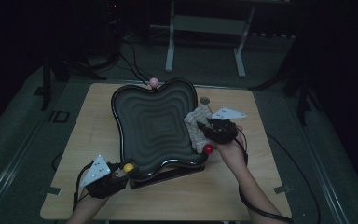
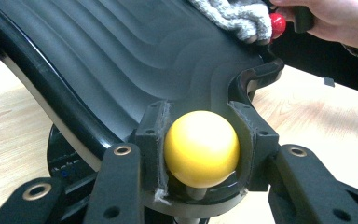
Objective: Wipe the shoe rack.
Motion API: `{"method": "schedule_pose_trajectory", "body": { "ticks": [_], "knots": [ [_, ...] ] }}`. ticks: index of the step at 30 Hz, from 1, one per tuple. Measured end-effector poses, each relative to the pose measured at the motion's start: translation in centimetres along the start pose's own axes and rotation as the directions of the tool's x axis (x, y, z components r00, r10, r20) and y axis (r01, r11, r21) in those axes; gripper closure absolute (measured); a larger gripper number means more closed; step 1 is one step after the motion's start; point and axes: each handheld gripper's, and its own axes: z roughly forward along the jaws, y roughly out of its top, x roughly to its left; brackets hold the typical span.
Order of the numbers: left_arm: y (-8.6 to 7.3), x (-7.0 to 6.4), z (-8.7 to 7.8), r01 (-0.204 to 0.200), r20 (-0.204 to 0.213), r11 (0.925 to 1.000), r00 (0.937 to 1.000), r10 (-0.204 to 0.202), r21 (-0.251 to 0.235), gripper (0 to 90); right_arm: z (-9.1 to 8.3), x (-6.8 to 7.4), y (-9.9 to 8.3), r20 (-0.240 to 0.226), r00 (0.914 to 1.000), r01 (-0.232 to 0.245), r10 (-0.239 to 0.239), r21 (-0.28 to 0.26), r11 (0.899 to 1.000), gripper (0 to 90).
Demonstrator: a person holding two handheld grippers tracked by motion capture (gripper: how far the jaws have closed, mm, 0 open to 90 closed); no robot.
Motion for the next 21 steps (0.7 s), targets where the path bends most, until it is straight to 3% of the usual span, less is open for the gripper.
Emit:
{"method": "schedule_pose_trajectory", "body": {
  "ticks": [7,21],
  "knots": [
    [-0.03,0.00,0.00,0.002,-0.001,1.0000,1.0000,-0.002,-0.002,59.5,-0.71,0.04,-1.16,-0.018,0.9998,-0.012,0.012,-0.004,1.000,67.8],
    [-0.09,0.07,0.01,0.008,0.005,0.9999,1.0000,-0.008,-0.009,59.5,-0.67,0.25,-0.56,-0.001,0.9993,-0.037,0.037,0.029,0.999,67.6]
  ]
}}
